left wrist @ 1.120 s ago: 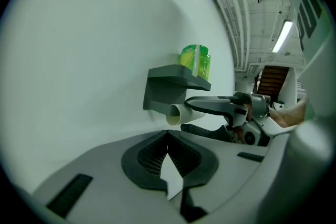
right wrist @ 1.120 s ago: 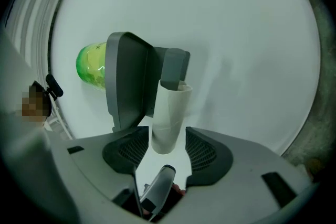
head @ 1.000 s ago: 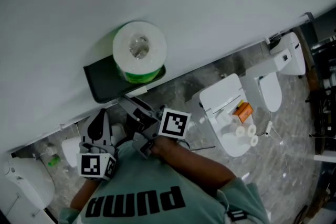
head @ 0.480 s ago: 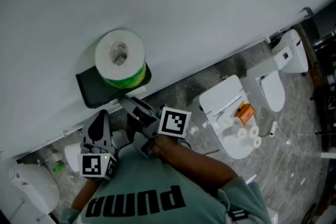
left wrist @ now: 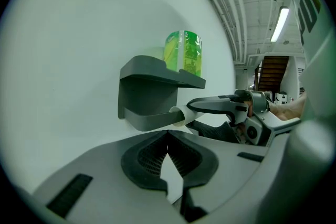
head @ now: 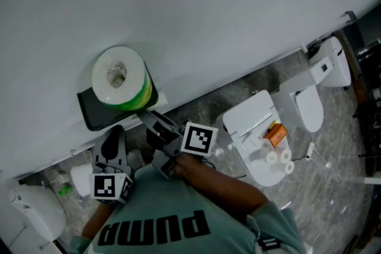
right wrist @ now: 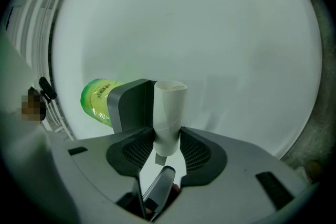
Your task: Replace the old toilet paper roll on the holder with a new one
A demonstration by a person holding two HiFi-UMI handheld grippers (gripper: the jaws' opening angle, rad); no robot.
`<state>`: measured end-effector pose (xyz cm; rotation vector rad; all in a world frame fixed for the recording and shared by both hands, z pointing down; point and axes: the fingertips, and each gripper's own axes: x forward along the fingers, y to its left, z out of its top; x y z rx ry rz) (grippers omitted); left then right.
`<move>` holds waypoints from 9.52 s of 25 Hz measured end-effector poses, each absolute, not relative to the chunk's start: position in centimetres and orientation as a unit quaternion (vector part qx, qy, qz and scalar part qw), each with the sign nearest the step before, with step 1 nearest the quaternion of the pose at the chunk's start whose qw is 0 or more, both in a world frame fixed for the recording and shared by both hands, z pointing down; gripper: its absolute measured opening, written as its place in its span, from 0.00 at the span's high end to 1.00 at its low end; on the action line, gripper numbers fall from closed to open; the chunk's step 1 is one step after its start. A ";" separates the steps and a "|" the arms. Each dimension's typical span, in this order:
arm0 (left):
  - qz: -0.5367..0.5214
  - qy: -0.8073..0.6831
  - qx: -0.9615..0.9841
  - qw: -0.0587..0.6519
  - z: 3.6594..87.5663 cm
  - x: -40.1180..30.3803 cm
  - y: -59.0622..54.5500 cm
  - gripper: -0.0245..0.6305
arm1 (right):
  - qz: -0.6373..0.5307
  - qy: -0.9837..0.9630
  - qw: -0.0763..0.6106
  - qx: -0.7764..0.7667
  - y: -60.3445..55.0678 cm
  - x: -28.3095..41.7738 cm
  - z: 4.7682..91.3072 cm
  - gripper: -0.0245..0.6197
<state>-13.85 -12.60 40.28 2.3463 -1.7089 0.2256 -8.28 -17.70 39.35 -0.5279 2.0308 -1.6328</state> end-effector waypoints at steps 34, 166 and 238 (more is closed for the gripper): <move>0.144 -0.530 0.824 0.139 42.6 -5.0 -16.3 0.96 | -0.504 0.781 0.233 -0.286 -20.5 3.5 38.4 0.71; 0.095 -0.561 0.815 0.109 40.4 -12.6 -12.2 0.96 | -0.026 0.913 0.000 -0.407 -14.6 -7.2 25.9 0.71; 0.061 -0.555 0.822 0.118 35.0 -9.6 -12.8 0.96 | -0.055 0.897 0.060 -0.434 -20.2 0.3 23.4 0.36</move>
